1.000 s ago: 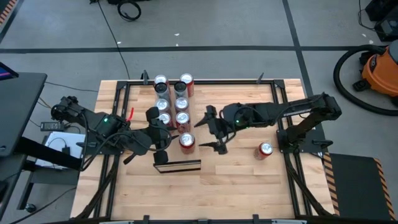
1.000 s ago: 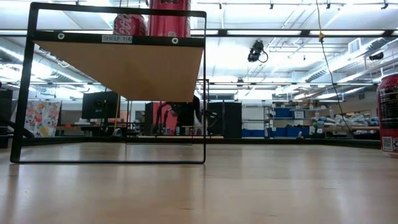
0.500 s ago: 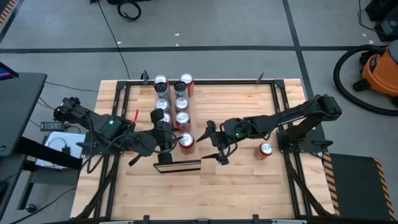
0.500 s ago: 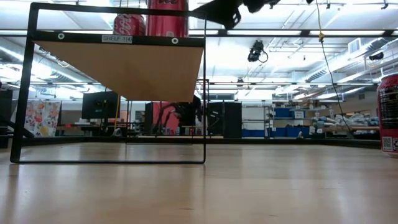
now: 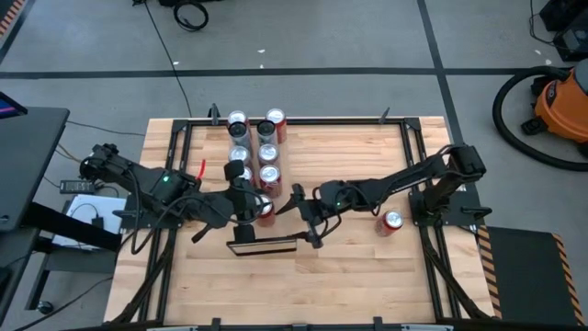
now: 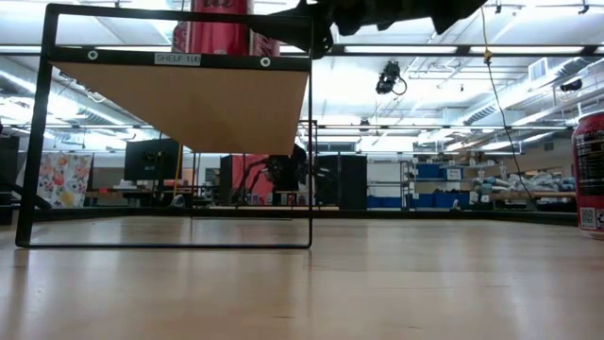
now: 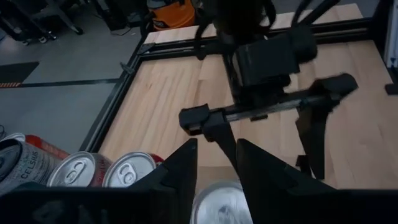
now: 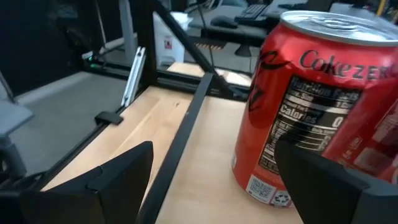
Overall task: Place canned beverage on shelf
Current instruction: Put the left red and black soda can on the shelf
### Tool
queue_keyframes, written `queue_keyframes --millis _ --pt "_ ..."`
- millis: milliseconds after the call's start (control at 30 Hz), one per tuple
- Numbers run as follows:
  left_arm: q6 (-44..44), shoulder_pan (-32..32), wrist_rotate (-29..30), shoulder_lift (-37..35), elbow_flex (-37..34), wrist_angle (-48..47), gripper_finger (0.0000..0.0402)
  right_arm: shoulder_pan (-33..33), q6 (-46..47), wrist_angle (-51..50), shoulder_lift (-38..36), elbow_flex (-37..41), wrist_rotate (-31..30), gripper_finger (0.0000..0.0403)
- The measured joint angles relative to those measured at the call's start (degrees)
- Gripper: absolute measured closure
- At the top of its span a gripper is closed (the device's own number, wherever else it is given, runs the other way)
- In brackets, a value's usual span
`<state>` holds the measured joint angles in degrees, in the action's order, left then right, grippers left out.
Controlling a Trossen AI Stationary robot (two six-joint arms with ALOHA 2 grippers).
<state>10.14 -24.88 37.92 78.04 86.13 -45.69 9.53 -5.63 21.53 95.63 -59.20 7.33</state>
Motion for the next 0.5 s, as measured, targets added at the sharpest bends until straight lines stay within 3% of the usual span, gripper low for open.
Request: queue_keyframes --millis 500 --pt "-0.50 2.23 0.21 0.00 0.00 0.07 0.0281 -0.79 1.11 8.29 2.73 -0.07 0.05 0.0057"
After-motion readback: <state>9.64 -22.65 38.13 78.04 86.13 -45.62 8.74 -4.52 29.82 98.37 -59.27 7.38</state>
